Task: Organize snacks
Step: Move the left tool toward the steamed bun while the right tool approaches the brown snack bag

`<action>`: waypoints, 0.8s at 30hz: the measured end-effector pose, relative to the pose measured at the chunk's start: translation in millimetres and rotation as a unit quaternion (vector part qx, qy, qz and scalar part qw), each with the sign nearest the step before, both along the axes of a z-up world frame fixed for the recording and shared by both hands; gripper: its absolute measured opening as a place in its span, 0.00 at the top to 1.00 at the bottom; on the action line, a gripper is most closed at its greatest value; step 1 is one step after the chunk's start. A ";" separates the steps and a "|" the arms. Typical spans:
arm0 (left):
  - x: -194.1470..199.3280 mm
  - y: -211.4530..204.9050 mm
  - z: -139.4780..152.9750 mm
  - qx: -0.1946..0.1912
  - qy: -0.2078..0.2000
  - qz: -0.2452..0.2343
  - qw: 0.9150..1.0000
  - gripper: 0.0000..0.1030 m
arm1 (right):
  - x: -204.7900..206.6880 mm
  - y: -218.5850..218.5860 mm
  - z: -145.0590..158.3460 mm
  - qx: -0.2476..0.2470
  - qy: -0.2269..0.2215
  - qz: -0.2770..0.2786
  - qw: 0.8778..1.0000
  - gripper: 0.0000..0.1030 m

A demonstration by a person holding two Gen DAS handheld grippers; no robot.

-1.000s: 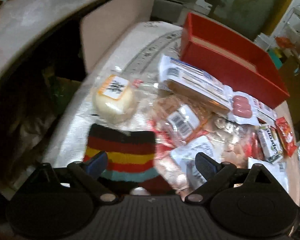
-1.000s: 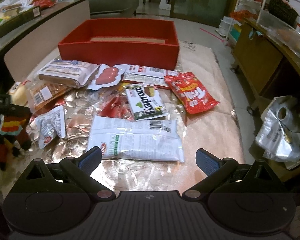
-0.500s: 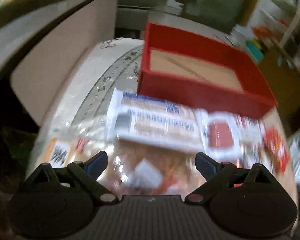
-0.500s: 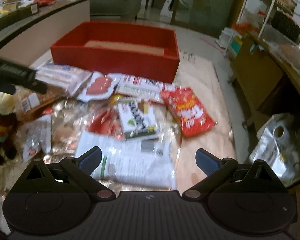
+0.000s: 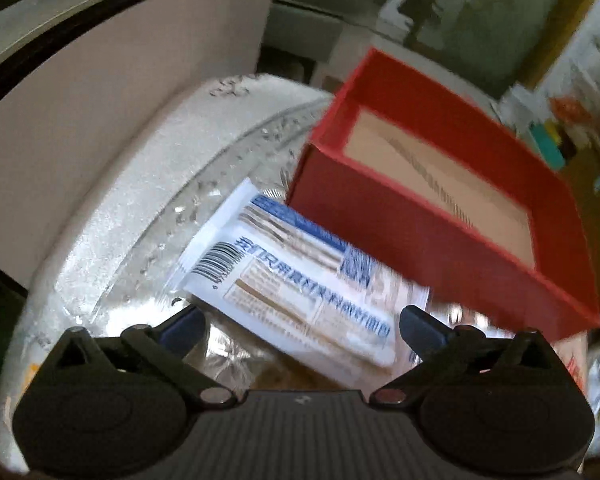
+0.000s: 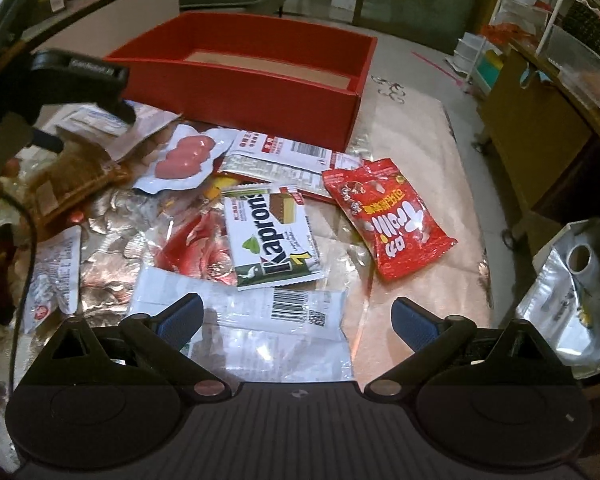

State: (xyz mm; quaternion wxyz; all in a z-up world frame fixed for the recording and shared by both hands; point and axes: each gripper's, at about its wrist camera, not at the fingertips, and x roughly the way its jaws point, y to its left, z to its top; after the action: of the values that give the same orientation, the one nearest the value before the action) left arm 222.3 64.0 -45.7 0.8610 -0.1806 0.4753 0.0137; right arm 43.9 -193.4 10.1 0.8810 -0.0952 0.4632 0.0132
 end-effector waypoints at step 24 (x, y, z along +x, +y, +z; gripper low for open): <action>-27.9 -79.6 55.8 0.238 -0.076 -0.421 0.872 0.03 | -8.7 -16.4 12.9 0.031 -0.003 -0.003 0.999 0.03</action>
State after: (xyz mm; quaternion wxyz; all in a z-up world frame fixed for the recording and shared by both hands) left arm 194.4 -15.6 10.1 0.8355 0.2468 0.4217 -0.2513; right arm 35.2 -209.8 23.0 0.8850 -0.0662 0.4602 0.0249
